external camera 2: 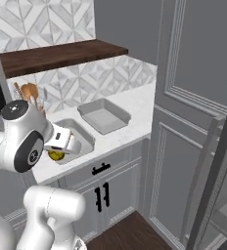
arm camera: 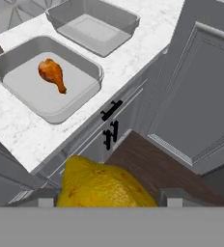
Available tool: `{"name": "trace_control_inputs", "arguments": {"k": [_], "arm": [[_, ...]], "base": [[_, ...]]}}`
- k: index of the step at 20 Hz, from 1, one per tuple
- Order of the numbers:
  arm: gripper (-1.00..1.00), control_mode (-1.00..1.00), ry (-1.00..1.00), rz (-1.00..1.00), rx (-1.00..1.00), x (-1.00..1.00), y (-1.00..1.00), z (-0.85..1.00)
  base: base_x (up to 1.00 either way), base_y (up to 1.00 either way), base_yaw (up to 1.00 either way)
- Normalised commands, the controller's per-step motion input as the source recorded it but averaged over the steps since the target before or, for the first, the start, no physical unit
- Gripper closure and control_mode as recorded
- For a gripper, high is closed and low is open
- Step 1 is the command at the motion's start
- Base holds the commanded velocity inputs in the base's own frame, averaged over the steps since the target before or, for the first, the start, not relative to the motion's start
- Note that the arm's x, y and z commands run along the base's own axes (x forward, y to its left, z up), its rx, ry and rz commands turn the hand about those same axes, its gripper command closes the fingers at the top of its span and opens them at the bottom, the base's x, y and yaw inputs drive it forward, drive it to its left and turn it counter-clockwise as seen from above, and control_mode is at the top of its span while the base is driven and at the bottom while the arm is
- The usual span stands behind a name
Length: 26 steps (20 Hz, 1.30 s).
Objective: Place one lemon and one chicken drumstick in each tupperware on the nearby counter, to pack two identical lunches.
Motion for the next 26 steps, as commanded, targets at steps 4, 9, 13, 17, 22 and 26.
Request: {"name": "trace_control_inputs", "arguments": {"k": [4,9,13,17,22,26], "arm": [[1.0,1.0,0.0,0.0,0.0,0.0,0.0,0.0],[1.0,1.0,0.0,0.0,0.0,0.0,0.0,0.0],[1.0,1.0,0.0,0.0,0.0,0.0,0.0,0.0],[1.0,1.0,0.0,0.0,0.0,0.0,0.0,0.0],[1.0,-1.0,0.0,0.0,0.0,0.02,0.0,-0.01],[1.0,-1.0,-0.04,0.33,0.0,0.48,0.0,0.0]], "base": [[0.76,0.0,0.0],[0.4,0.0,0.0],[0.04,-0.01,0.0],[0.0,0.0,0.0],[0.0,0.0,0.0],[0.0,0.0,0.0]]}}
